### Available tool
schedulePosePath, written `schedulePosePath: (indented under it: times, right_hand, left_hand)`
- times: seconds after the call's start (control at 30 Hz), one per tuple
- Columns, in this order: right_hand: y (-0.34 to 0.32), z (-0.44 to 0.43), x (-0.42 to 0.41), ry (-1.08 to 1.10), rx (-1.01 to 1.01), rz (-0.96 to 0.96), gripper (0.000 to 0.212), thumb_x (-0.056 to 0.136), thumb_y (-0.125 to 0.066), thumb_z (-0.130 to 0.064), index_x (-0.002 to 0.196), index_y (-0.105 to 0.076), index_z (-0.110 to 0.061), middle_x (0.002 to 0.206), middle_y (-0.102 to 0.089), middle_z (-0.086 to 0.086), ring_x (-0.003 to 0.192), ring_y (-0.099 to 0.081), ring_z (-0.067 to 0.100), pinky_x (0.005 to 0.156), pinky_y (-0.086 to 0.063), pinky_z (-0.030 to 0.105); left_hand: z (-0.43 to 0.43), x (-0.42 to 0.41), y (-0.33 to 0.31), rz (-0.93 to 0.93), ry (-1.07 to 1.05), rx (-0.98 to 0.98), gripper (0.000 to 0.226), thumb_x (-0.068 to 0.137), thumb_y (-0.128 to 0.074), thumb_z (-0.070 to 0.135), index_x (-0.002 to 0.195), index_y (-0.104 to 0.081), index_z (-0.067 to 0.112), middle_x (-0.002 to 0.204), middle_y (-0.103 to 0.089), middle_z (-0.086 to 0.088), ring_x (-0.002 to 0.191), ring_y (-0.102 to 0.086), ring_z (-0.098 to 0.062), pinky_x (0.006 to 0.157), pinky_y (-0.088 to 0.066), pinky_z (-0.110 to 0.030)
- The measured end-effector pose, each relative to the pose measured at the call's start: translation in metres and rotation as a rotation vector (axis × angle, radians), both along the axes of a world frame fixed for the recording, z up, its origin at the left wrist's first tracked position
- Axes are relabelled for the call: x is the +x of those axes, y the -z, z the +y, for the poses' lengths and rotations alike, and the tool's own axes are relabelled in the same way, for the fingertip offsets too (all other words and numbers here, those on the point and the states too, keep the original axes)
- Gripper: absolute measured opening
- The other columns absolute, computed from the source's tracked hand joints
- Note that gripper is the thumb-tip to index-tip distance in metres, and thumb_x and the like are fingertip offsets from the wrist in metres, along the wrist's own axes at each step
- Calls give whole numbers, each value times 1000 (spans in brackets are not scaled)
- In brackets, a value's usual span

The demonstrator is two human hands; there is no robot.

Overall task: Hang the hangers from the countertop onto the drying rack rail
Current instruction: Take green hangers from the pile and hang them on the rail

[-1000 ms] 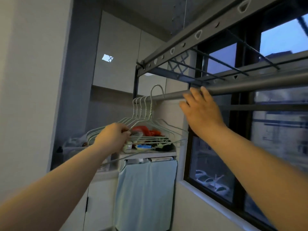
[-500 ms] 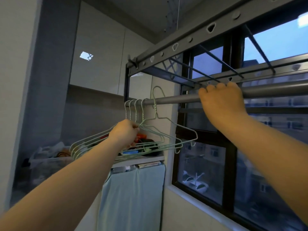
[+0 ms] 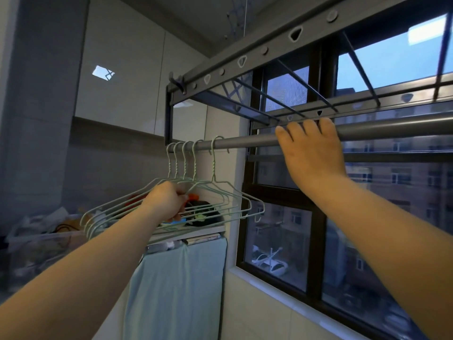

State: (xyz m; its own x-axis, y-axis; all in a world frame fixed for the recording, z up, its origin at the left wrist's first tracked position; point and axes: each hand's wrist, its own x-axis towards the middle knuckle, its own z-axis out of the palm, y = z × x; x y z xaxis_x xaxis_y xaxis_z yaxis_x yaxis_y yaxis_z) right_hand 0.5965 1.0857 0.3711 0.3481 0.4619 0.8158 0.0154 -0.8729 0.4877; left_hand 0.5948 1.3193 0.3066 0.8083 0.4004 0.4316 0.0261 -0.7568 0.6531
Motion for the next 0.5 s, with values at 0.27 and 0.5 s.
schedulePosePath:
  times: [0.27,0.5]
  right_hand:
    - [7,-2,11,151,17,-155,58,75,-31,-19,130,-50,-13,119,-60,8,108,-57,29,95,-22,44]
    - [9,-4,17,161,38,-247,49,74,-63,-26,121,-58,-15,111,-66,7,101,-62,28,87,-18,41]
  left_hand:
    - [0,-3,5,15,27,-50,22,96,-42,14,107,-59,5,63,-53,-3,48,-53,-15,44,-42,-23]
    - [-1,-6,5,13,10,-51,25,96,-40,13,113,-57,4,64,-53,-4,50,-53,-16,46,-43,-24]
